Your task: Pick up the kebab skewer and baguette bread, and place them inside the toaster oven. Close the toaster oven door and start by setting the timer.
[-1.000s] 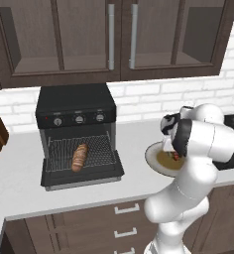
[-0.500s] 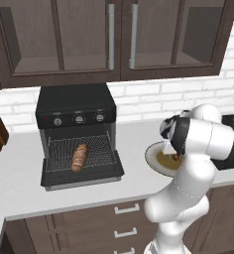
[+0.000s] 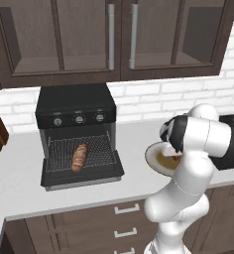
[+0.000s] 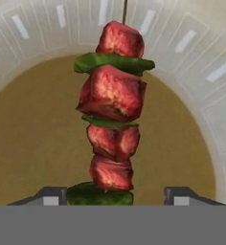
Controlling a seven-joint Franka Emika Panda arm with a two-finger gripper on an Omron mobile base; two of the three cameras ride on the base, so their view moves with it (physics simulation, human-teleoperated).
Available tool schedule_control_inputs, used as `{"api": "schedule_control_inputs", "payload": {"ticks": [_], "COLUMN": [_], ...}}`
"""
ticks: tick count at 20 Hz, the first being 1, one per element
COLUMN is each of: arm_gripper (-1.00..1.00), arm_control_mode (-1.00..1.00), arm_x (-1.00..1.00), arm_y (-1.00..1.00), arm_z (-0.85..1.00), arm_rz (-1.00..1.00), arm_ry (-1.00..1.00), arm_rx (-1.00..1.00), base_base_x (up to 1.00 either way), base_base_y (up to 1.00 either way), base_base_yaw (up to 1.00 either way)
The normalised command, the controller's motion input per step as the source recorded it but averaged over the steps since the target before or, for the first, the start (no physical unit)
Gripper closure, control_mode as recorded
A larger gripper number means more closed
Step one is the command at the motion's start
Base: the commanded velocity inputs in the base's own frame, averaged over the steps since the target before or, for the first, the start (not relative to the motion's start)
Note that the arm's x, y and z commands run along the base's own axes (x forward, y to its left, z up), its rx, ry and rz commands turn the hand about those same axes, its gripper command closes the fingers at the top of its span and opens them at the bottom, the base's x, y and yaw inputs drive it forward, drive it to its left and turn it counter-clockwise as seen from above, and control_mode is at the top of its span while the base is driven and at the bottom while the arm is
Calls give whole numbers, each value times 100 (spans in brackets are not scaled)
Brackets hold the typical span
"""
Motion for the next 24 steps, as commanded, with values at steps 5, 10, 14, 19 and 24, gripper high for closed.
{"api": "schedule_control_inputs", "payload": {"ticks": [5,10,14,19,24], "arm_gripper": [100,100,100,100,100], "arm_control_mode": [-100,-100,-100,-100,-100], "arm_x": [3,-27,-88,-94,-66], "arm_y": [0,21,59,95,100], "arm_z": [-14,48,100,82,57], "arm_rz": [2,5,2,-2,-5], "arm_ry": [0,1,0,0,0], "arm_rx": [0,0,0,0,0], "base_base_x": [0,0,0,0,0], "base_base_y": [0,0,0,0,0], "base_base_yaw": [0,0,0,0,0]}}
